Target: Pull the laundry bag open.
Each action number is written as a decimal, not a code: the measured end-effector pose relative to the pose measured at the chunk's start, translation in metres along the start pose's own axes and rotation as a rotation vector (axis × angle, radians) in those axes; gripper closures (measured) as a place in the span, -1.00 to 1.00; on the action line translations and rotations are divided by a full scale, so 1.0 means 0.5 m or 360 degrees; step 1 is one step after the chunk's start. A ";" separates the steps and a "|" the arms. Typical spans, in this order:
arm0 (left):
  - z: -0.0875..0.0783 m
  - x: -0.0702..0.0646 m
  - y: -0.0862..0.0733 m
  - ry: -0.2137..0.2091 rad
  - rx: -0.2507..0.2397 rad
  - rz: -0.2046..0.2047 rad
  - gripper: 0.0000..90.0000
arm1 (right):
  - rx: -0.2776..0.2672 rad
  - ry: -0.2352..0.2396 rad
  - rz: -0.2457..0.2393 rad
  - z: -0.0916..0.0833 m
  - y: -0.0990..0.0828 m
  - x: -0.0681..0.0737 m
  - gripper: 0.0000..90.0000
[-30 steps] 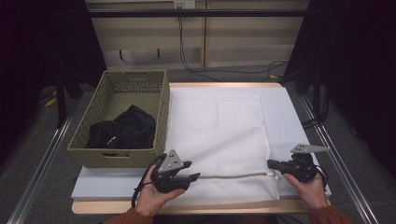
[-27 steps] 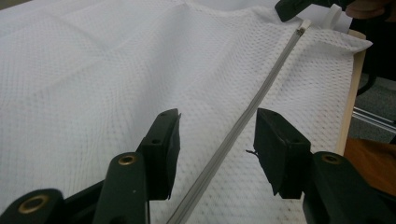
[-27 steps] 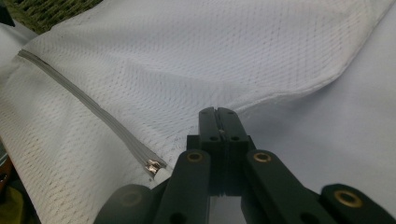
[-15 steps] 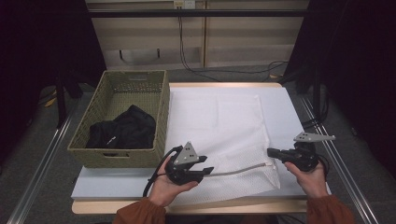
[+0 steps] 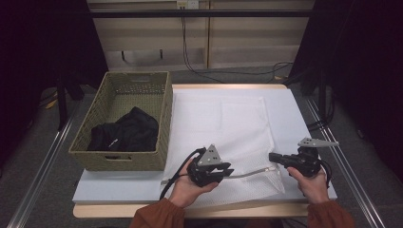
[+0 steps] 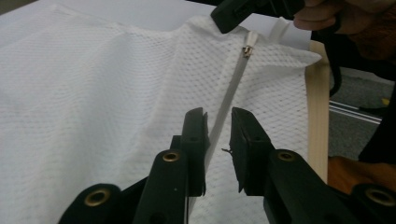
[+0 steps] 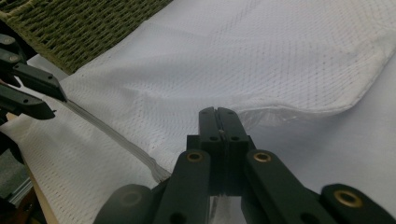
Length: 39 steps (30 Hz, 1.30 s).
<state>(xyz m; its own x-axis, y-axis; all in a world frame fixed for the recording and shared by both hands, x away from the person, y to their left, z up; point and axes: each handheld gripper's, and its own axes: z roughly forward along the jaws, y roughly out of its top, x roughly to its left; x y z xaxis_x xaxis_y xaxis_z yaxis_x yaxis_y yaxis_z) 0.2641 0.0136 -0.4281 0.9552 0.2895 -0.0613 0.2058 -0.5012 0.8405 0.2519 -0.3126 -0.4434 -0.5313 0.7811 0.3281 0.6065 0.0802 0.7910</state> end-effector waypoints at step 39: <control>0.192 -0.030 0.039 -0.0068 0.0134 0.0065 0.32 | -0.0046 0.0059 -0.0007 -0.002 0.015 0.017 1.00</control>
<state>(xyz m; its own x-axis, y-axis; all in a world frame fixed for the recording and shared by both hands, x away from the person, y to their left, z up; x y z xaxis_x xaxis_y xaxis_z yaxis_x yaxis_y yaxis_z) 0.2744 -0.0786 -0.4623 0.9710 0.2334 -0.0524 0.1820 -0.5789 0.7949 0.2513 -0.3062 -0.4344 -0.5555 0.7575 0.3431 0.5870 0.0650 0.8070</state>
